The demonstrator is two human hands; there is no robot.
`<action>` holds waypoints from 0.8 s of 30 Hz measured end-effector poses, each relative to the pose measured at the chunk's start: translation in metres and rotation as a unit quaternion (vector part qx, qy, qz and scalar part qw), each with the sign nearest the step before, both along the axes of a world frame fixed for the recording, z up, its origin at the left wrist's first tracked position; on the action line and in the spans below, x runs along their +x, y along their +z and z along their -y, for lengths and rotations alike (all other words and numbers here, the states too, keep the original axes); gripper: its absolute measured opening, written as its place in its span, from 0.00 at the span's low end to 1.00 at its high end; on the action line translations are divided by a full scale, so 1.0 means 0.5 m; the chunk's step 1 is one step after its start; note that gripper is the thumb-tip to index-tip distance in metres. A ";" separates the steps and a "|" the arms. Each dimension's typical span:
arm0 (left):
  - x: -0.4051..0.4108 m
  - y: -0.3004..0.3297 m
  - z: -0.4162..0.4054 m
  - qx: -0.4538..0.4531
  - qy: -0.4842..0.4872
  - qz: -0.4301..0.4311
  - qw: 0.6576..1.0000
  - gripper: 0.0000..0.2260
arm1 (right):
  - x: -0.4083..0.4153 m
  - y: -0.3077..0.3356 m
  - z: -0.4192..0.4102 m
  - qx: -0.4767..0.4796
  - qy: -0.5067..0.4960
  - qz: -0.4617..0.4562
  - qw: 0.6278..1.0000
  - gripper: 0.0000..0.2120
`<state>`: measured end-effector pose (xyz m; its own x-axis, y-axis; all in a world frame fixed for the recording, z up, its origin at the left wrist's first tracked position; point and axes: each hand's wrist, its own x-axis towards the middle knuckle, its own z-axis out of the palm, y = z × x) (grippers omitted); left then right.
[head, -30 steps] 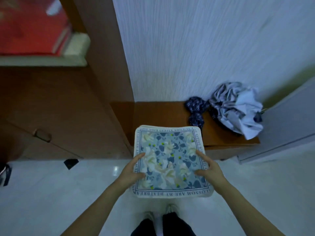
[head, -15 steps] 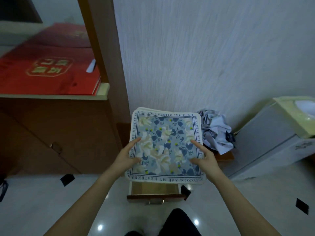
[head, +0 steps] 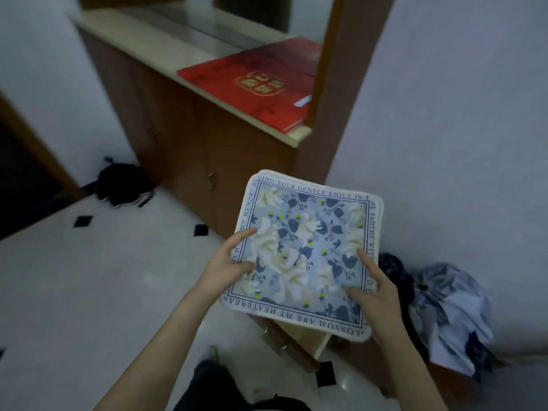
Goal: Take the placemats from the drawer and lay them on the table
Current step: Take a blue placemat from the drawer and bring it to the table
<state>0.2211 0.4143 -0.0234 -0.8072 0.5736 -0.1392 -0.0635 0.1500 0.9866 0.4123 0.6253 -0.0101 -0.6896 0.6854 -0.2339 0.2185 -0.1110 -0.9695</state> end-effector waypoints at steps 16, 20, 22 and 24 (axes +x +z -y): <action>0.241 0.110 0.648 -0.019 0.436 -0.012 0.900 0.38 | -0.264 0.069 0.503 0.012 0.467 -0.055 0.883 0.34; 0.298 0.111 0.817 -0.016 0.501 -0.025 0.865 0.38 | -0.291 0.070 0.692 0.012 0.521 -0.055 0.851 0.36; 0.328 0.114 0.904 -0.019 0.529 -0.029 0.848 0.38 | -0.302 0.067 0.795 0.028 0.551 -0.068 0.832 0.36; 0.361 0.117 0.989 -0.022 0.554 -0.030 0.832 0.39 | -0.305 0.065 0.898 0.047 0.576 -0.077 0.812 0.38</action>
<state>0.4014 -0.0804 0.0352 -0.8432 -0.5314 -0.0808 -0.1376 0.0680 0.9881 0.2596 0.1762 0.0226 -0.9022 -0.4258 -0.0691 0.0015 0.1570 -0.9876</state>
